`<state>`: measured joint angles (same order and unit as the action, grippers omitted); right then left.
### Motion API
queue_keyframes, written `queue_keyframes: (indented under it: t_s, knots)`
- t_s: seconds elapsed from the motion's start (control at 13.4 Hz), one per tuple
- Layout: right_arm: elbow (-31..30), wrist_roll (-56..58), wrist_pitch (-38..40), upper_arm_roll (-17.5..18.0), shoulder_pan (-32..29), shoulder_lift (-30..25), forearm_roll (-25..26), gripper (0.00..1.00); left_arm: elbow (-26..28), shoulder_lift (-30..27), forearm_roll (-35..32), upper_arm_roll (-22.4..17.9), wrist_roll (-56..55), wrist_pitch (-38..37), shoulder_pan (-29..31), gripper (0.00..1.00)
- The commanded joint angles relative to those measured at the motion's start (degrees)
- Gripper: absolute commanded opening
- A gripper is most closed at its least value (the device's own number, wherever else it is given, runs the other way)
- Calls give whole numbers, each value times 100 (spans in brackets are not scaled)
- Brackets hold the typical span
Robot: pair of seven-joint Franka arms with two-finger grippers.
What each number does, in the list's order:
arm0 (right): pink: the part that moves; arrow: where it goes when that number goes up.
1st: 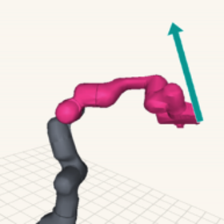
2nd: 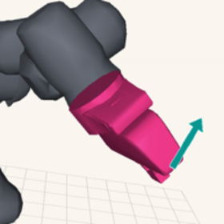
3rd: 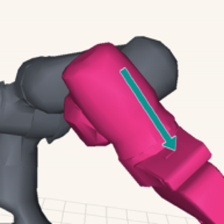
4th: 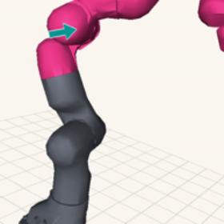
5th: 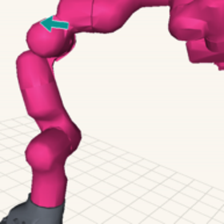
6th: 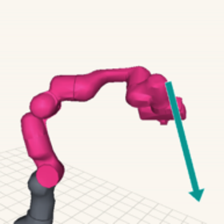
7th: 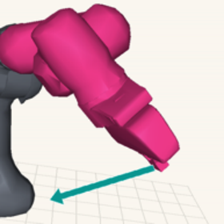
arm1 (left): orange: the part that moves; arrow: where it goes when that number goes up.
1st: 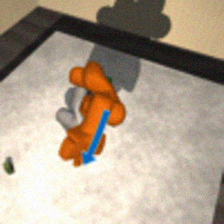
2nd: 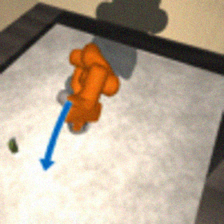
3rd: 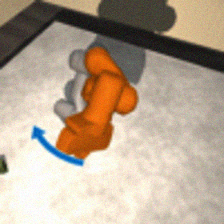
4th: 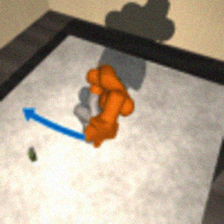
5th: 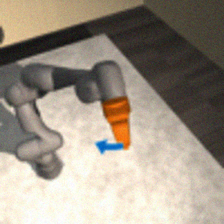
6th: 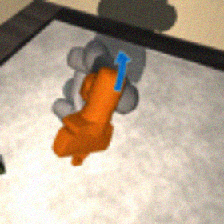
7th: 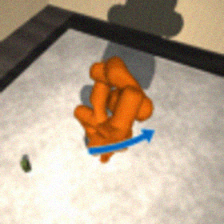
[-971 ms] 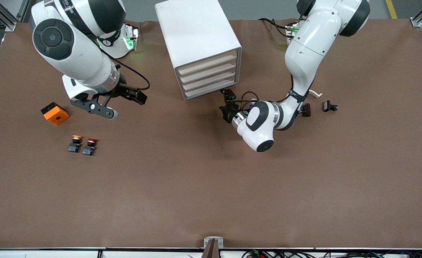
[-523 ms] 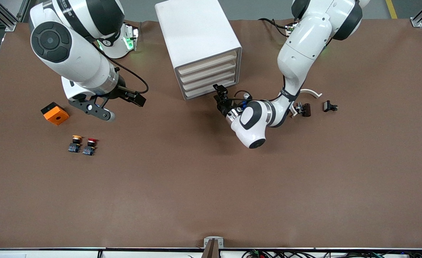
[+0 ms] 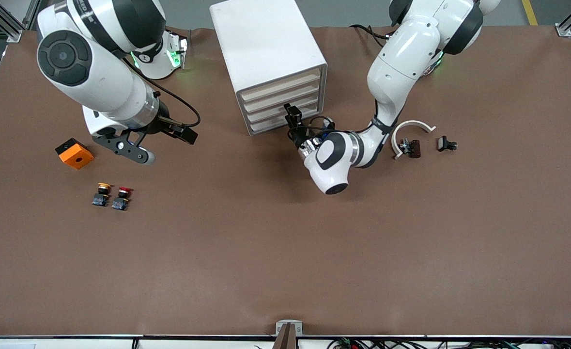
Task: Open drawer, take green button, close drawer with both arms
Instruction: 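Grasp the drawer front with the left gripper and pull it open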
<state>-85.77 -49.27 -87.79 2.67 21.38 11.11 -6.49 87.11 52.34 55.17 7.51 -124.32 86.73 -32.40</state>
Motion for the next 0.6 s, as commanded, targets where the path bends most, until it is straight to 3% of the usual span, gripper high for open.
queue_keyframes:
  t_s: [0.0, 0.15, 0.52]
  knots:
    - [166, -82, 52, 49, -107, 111, -142, 100, -89, 154, 117, -30, -162, -86, -118, 47]
    - [166, -91, 52, 49, -98, 111, -142, 100, -89, 198, 108, -39, -171, -86, -161, 40]
    - [166, -144, 43, 49, -64, 120, -142, 100, -106, 216, 100, -39, -215, -86, -179, 6]
